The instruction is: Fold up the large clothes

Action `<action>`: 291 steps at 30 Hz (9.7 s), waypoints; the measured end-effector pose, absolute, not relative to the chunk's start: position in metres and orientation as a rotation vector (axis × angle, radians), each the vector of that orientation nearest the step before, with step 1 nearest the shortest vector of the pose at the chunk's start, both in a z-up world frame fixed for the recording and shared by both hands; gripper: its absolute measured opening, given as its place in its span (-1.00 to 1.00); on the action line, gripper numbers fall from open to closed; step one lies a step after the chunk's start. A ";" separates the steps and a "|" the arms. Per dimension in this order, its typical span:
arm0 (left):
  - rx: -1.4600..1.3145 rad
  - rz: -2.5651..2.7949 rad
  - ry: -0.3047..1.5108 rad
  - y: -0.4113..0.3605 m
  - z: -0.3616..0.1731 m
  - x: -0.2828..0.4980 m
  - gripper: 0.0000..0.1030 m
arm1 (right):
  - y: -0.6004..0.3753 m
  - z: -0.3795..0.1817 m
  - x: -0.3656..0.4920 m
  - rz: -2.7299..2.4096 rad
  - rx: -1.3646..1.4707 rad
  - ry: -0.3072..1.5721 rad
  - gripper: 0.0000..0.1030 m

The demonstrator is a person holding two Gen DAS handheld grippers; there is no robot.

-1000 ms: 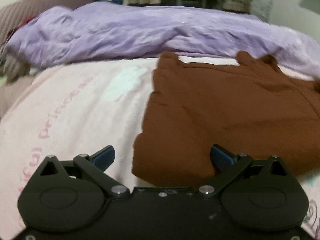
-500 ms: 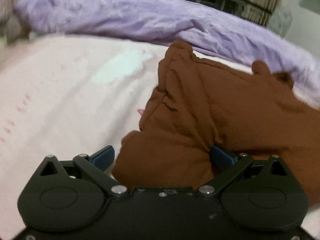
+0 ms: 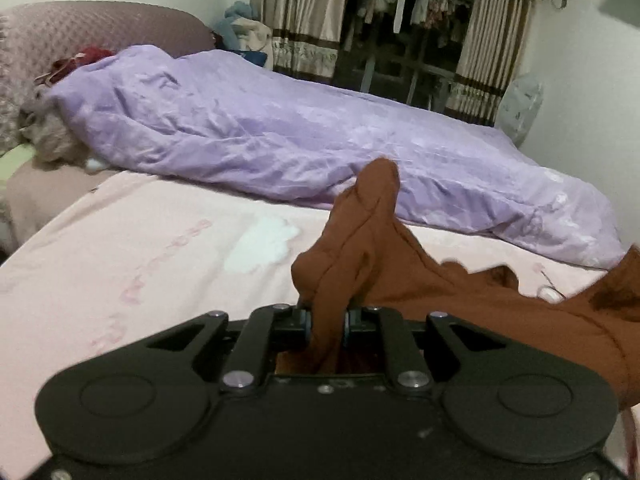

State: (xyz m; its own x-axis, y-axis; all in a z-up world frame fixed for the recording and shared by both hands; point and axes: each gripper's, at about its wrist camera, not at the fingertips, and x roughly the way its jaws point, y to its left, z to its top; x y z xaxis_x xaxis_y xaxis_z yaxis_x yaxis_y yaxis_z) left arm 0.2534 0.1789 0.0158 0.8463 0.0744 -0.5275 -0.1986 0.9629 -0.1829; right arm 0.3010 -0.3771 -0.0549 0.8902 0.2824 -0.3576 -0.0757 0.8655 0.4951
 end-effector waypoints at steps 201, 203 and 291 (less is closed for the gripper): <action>-0.171 0.060 0.593 0.171 -0.007 0.181 -0.70 | -0.054 -0.077 0.291 0.283 0.169 0.467 -0.34; -0.176 0.085 0.602 0.181 0.001 0.163 -0.71 | -0.056 -0.067 0.284 0.298 0.173 0.438 -0.22; -0.040 0.179 0.795 0.156 -0.068 0.222 1.00 | -0.039 -0.097 0.293 0.315 0.078 0.645 0.42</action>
